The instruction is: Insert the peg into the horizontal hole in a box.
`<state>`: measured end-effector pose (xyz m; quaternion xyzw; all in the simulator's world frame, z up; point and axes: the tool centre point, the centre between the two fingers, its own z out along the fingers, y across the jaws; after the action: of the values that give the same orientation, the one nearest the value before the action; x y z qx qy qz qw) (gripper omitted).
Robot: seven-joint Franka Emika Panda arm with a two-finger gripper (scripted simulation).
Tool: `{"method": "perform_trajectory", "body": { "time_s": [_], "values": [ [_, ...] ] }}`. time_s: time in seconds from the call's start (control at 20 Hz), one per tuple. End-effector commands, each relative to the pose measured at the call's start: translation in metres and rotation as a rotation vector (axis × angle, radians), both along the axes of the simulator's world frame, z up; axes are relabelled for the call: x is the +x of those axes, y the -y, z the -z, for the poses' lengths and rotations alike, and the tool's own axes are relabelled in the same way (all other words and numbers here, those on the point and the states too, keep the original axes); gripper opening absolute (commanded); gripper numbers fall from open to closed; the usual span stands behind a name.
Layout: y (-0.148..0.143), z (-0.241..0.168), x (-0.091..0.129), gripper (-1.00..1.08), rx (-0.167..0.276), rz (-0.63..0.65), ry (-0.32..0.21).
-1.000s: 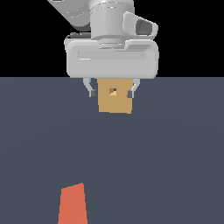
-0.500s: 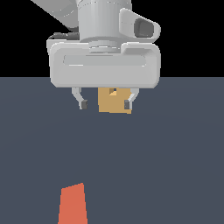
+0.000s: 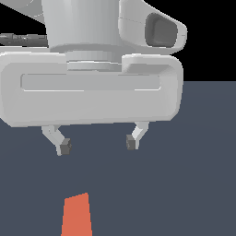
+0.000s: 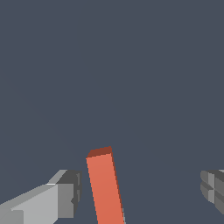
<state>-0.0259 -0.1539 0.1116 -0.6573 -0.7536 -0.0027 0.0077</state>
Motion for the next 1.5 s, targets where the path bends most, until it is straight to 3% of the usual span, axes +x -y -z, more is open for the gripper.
{"method": "perform_trajectory", "body": {
  "time_s": [0.0,0.35,0.7,1.0,1.45],
  "values": [
    [0.023,0.007,-0.002,1.00,-0.002,-0.030,0.001],
    [0.086,0.027,-0.002,1.00,-0.008,-0.108,0.005],
    [0.129,0.040,0.003,1.00,-0.012,-0.163,0.008],
    [0.147,0.045,0.007,1.00,-0.013,-0.185,0.009],
    [0.149,0.051,0.007,1.00,-0.013,-0.185,0.009]
  ]
}}
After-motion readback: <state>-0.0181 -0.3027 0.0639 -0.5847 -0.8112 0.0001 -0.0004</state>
